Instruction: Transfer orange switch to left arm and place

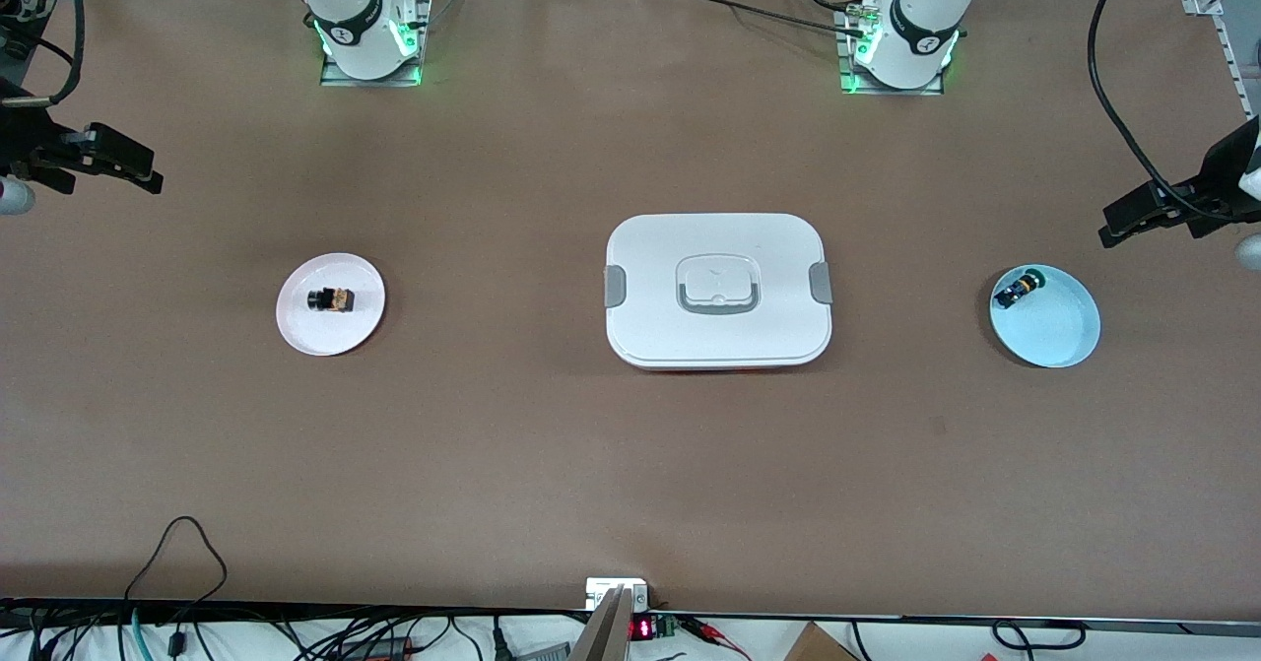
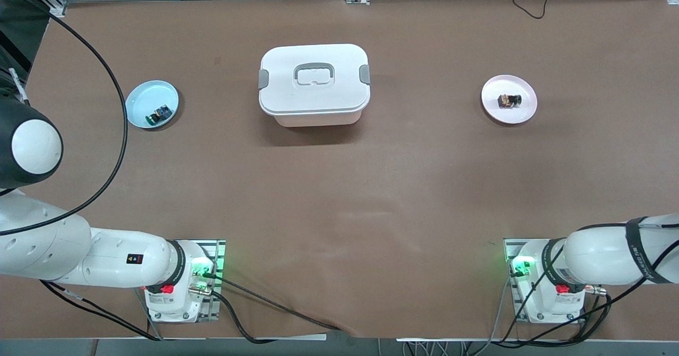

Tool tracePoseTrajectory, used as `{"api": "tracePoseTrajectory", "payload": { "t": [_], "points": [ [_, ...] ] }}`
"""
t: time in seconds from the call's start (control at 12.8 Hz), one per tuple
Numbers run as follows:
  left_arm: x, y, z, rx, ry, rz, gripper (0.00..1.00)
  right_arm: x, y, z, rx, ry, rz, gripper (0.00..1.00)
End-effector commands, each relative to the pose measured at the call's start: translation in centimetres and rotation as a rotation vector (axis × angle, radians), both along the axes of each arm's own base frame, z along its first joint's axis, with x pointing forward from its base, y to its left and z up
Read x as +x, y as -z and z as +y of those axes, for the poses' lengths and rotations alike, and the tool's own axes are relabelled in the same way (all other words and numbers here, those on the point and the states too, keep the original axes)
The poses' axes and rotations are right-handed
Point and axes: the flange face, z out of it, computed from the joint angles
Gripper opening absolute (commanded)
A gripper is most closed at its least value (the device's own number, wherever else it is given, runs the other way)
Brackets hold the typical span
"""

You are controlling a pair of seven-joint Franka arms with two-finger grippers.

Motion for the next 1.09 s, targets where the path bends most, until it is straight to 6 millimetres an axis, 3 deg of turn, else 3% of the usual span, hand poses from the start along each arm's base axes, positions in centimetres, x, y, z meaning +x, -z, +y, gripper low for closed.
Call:
{"api": "tracePoseTrajectory", "payload": {
  "t": [0.0,0.39,0.55,0.7,0.86,1.02],
  "points": [
    [0.3,-0.5,0.2,-0.005,0.0,-0.01,1.0,-0.6,-1.3,0.3,0.005,-0.011,-0.004,1.0],
    [0.3,-0.5,0.5,-0.007,-0.007,-0.01,1.0,-0.4,-0.9,0.6,0.011,-0.003,0.0,1.0],
    [0.3,-0.5,1.0,-0.007,-0.018,-0.01,1.0,0.2,0.5,0.6,0.013,-0.012,0.026,1.0],
    [0.3,-0.5,1.0,-0.006,-0.018,-0.01,1.0,1.4,3.1,0.8,0.011,-0.03,0.072,1.0],
    [0.3,-0.5,1.2,-0.007,-0.021,-0.01,1.0,1.8,3.7,2.4,-0.002,-0.046,0.077,1.0],
    [0.3,-0.5,1.1,-0.007,-0.023,-0.01,1.0,2.9,5.6,2.9,0.002,-0.047,0.088,1.0]
  ]
}}
